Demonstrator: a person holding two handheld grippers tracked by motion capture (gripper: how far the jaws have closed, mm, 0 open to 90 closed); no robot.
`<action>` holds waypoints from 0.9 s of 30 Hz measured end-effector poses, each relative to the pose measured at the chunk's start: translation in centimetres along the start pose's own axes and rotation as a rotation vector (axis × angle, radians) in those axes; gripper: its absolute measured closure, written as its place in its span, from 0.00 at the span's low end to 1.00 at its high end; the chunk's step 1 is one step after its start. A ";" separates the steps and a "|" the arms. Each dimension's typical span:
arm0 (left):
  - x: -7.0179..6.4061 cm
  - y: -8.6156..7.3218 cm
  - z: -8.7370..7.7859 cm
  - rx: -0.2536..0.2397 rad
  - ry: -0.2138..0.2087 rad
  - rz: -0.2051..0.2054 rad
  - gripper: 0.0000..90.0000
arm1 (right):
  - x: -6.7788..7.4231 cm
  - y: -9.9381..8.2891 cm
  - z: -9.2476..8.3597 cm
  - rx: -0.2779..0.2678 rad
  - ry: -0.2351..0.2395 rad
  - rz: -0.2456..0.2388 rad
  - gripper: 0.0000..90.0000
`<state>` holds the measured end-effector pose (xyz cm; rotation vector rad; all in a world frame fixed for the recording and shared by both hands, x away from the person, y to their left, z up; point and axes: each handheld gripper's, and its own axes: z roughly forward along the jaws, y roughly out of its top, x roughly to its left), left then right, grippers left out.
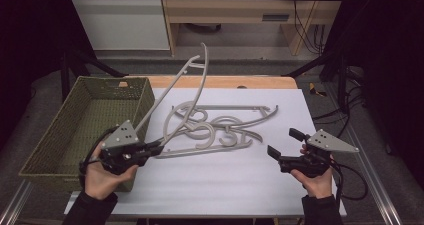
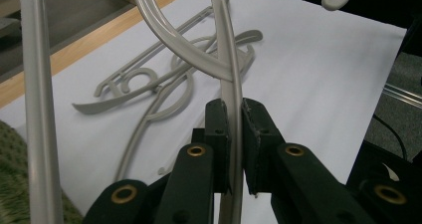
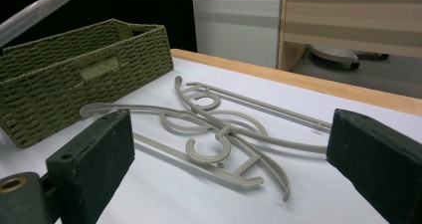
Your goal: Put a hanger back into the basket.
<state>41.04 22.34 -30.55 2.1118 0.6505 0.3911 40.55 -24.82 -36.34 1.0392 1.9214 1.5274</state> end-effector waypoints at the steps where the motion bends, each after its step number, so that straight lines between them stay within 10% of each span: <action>1: 0.6 0.1 -0.3 0.004 0.004 -0.003 0.91 | 0.0 0.0 0.0 0.002 0.003 0.004 0.05; 12: 6.4 -0.6 -2.7 0.095 0.061 -0.044 0.91 | 0.0 -0.1 0.1 0.004 0.003 0.006 0.05; 27: 10.7 -5.3 -4.4 0.214 0.058 -0.100 0.91 | 0.0 -0.1 0.2 0.011 0.002 0.005 0.05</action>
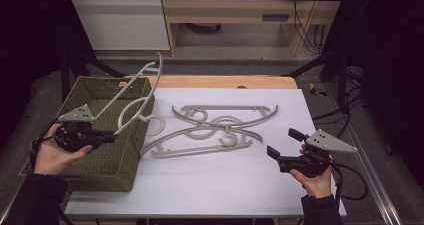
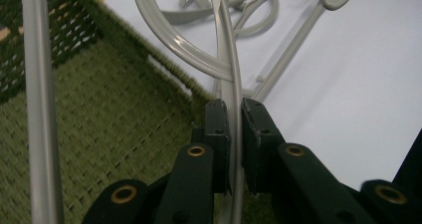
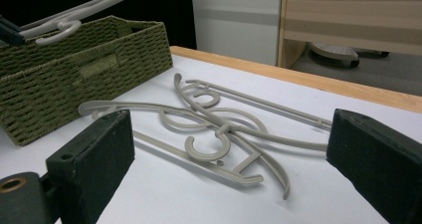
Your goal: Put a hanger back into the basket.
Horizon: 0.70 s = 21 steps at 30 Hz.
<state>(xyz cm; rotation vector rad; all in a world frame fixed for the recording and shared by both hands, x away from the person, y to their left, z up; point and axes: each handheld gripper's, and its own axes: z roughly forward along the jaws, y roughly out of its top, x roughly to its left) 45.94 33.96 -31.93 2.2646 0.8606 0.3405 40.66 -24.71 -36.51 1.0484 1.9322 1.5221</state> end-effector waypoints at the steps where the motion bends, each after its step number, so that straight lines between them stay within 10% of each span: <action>1: 0.4 -0.5 -0.1 0.007 0.001 -0.011 0.91 | 0.0 0.0 0.0 0.001 0.000 0.000 0.05; 21: 3.7 -5.0 -1.1 0.067 -0.018 -0.077 0.91 | -0.1 -0.1 0.2 0.008 -0.003 -0.003 0.05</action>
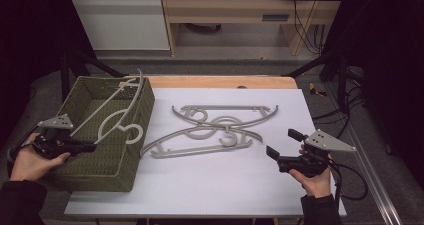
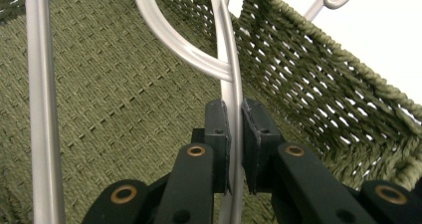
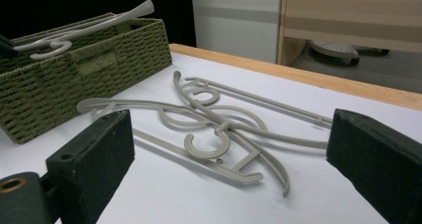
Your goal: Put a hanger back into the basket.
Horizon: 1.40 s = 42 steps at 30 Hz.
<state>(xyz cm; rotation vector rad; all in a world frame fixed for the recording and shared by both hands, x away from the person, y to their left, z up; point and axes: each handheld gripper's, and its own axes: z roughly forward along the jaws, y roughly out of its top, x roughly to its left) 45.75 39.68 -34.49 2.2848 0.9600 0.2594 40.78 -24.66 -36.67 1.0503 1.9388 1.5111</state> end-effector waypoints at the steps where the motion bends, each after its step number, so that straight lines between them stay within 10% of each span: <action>1: 0.1 0.0 -0.2 0.010 -0.007 0.011 0.91 | 0.0 0.0 0.0 0.000 -0.001 0.000 0.05; 32: 2.4 -1.7 1.9 0.079 -0.079 -0.046 0.91 | 0.0 -0.1 0.2 0.002 0.000 0.003 0.06; 42: 1.9 -1.7 2.5 0.136 0.022 -0.042 0.88 | 0.0 0.0 0.1 0.001 0.003 0.004 0.06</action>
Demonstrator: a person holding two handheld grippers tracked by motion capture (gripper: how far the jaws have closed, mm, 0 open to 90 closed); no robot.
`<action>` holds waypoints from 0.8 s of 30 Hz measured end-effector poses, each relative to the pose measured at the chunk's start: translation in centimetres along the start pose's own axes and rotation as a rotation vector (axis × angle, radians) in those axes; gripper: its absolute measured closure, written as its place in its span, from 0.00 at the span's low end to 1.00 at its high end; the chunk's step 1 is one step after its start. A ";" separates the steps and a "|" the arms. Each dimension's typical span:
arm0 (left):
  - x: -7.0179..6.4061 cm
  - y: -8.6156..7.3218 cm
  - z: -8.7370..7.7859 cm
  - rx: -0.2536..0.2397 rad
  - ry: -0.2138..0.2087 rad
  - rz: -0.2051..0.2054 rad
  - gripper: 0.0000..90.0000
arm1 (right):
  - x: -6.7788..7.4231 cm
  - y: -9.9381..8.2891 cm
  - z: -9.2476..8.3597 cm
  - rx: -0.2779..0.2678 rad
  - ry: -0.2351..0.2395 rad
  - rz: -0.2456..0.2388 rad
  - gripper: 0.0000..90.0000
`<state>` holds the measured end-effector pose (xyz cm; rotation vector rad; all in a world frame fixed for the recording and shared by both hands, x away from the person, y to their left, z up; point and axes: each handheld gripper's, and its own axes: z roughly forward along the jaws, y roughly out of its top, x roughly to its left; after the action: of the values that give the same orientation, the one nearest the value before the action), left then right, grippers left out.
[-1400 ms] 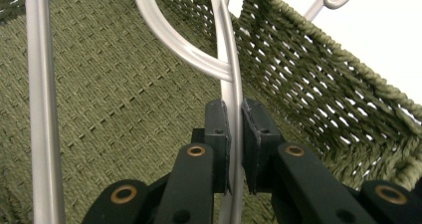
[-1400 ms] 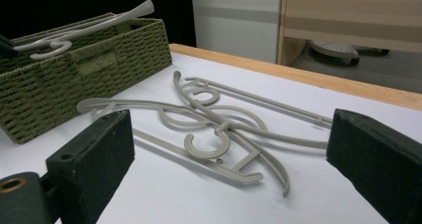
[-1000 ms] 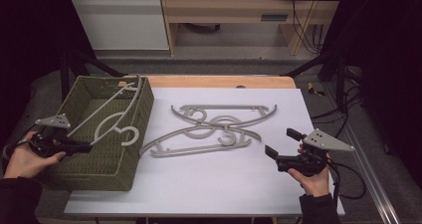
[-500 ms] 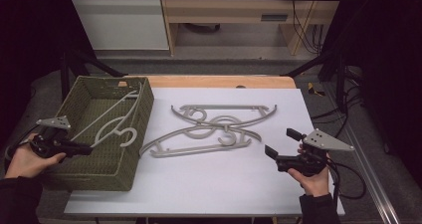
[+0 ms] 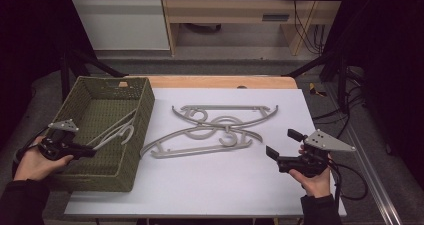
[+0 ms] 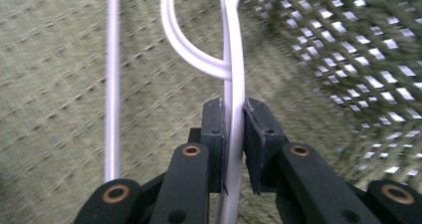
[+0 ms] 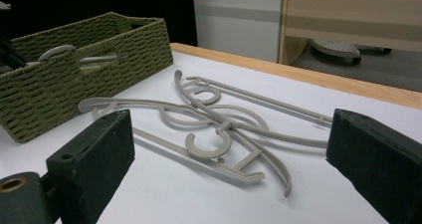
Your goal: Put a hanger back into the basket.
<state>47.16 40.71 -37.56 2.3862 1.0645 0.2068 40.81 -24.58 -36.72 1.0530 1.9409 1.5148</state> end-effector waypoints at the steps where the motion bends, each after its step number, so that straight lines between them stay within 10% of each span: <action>1: 0.0 0.0 0.0 0.006 0.010 -0.003 0.87 | 0.0 0.0 0.0 -0.001 0.001 -0.001 0.06; 24: -5.5 3.3 -2.4 -0.351 0.045 0.023 0.35 | 0.0 0.0 -0.1 -0.002 -0.001 -0.002 0.06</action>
<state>44.79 35.76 -33.43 2.0873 0.9335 0.4206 40.74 -24.67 -36.65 1.0505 1.9385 1.5147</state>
